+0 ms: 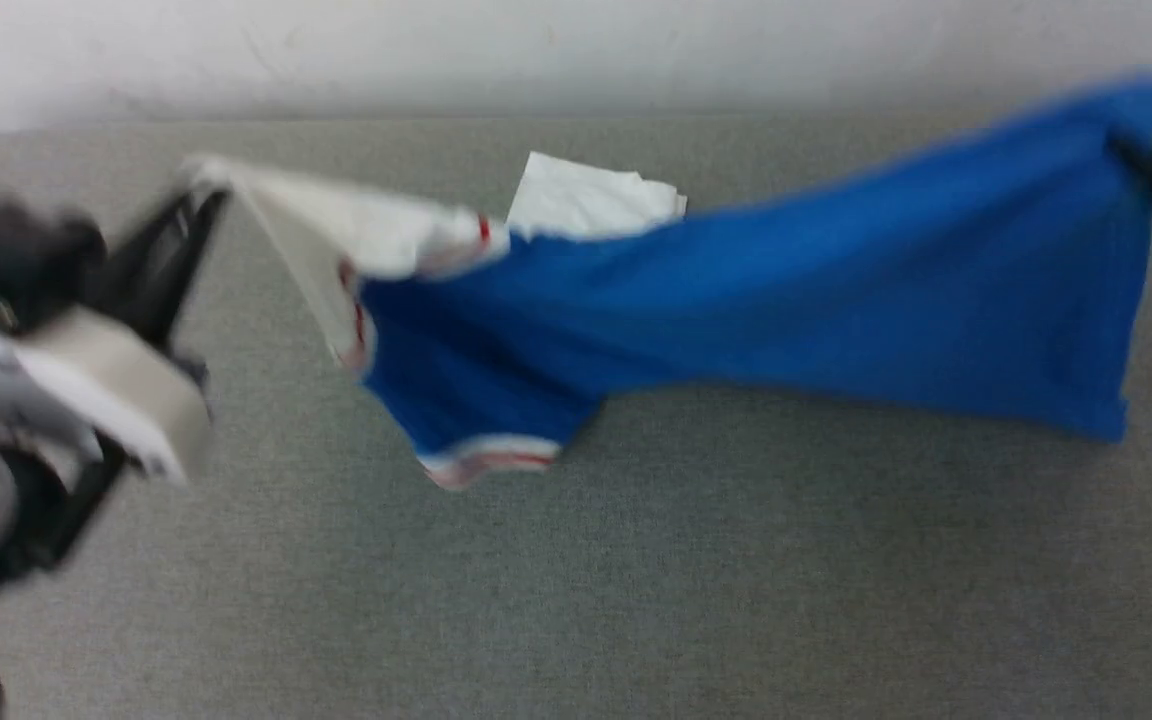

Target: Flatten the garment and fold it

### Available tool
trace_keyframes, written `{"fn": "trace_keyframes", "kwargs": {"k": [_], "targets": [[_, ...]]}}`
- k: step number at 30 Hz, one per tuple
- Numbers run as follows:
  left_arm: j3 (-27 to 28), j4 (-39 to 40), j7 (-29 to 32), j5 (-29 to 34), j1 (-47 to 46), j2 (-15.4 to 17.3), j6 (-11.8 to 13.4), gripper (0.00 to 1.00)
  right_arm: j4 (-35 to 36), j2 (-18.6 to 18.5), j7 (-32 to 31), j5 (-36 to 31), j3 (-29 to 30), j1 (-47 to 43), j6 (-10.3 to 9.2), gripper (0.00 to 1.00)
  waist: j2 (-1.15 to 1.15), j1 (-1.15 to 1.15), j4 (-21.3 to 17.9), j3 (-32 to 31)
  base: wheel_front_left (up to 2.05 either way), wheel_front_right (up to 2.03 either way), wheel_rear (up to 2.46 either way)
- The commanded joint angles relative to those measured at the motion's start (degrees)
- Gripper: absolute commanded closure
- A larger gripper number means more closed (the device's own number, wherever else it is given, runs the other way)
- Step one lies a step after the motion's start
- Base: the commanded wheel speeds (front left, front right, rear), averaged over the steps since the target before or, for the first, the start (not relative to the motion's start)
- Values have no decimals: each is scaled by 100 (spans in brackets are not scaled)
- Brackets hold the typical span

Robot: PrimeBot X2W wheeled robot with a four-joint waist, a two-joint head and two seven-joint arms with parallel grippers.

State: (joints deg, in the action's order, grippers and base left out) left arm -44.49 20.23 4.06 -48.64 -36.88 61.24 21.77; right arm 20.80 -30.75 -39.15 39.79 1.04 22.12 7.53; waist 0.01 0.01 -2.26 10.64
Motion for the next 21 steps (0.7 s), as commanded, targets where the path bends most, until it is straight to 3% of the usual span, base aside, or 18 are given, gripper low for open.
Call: {"fn": "trace_keyframes", "kwargs": {"k": [1, 7, 12, 14, 21], "targets": [[74, -81, 132, 147, -380, -26, -129, 100, -160, -43, 2, -2, -114, 475, -4, 100, -1, -1, -62, 312, 0, 0, 0], [391, -975, 740, 773, -2674, -438, -925, 100, -1474, -156, 321, -376, -744, 3257, -4, 100, -1, -1, -104, 956, 0, 0, 0], [396, -1781, 950, 1652, -4433, -758, -1482, 100, -2770, -57, 958, -864, -1077, 4953, -4, 100, -1, -1, -242, 1474, 0, 0, 0], [368, -2192, 897, 1998, -5064, -980, -1625, 100, -3287, -15, 1315, -1089, -1153, 5501, -4, 100, -1, -1, -288, 1667, 0, 0, 0], [356, -3466, 324, 2653, -6516, -1757, -1739, 100, -4785, 430, 2306, -1510, -1309, 6697, -4, 100, -1, -1, -420, 2084, 0, 0, 0]]}}
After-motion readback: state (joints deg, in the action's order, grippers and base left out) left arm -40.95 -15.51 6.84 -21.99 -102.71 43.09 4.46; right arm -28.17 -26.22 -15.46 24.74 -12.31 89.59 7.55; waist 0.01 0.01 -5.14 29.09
